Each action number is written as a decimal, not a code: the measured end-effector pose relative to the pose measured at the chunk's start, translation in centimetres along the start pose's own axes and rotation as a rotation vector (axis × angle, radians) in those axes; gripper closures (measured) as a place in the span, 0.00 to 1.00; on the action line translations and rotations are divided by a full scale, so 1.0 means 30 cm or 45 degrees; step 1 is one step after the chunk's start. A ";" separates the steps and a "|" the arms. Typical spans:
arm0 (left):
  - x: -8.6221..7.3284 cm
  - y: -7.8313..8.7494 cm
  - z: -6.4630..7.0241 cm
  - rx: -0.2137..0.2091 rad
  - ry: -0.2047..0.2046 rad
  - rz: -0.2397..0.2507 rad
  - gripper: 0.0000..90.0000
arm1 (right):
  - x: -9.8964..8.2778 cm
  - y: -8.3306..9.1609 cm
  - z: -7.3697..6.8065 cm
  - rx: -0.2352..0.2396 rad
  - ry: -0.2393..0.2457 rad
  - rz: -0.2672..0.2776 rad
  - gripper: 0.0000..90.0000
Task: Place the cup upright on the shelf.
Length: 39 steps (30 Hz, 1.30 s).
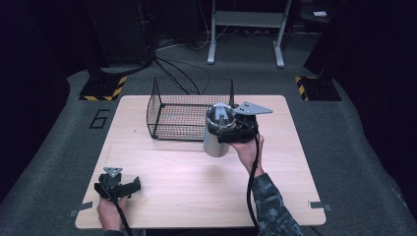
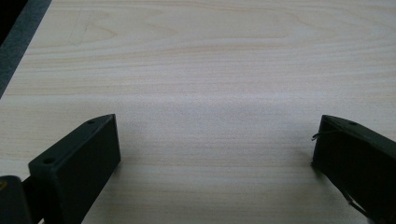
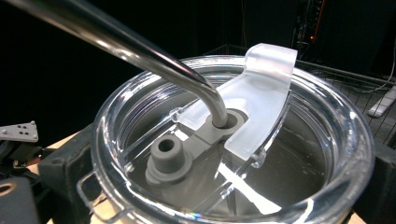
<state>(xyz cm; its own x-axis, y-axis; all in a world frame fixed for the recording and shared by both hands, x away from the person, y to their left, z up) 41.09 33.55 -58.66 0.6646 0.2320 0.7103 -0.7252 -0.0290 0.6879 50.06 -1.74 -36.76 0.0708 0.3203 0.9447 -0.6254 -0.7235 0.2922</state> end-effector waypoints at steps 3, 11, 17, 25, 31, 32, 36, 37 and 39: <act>0.001 -0.001 -0.001 -0.002 -0.001 -0.001 0.01 | 0.017 0.000 -0.002 -0.002 0.006 0.004 0.04; 0.001 0.000 0.000 0.000 -0.001 0.001 0.01 | 0.078 -0.013 -0.002 0.005 0.018 0.007 0.04; 0.000 0.000 0.000 0.000 0.000 -0.001 0.01 | 0.105 -0.026 0.004 0.007 0.021 0.010 0.04; 0.000 0.000 0.000 0.002 -0.001 -0.001 0.01 | 0.148 -0.036 0.014 0.009 0.015 0.029 0.04; 0.000 0.000 0.000 0.001 0.000 0.000 0.01 | 0.175 -0.043 0.047 -0.007 0.012 0.030 0.04; 0.000 0.000 0.000 0.001 0.000 0.000 0.01 | 0.175 -0.043 0.047 -0.007 0.012 0.030 0.04; 0.000 0.000 0.001 0.003 0.000 0.004 0.01 | 0.183 -0.054 0.067 -0.015 0.011 0.023 0.04; 0.000 0.000 0.001 0.002 -0.001 0.002 0.01 | 0.184 -0.059 0.071 -0.012 0.019 0.020 0.04; 0.000 0.000 0.001 0.002 -0.001 0.001 0.01 | 0.187 -0.066 0.079 -0.024 0.013 0.016 0.04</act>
<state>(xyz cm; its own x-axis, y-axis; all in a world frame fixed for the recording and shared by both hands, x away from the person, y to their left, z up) 41.08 33.53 -58.65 0.6640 0.2311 0.7111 -0.7255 -0.0311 0.6875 53.54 0.04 -31.71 0.0549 0.3171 0.9468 -0.6406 -0.7162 0.2771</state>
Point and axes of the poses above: each handheld gripper's, and its own axes: y roughly backward along the jaws, x roughly out of its top, z roughly to its right, the point moved 8 cm from there along -y, roughly forward along the jaws, and after that the axes turned 14 degrees about y, right-handed, at the moved point
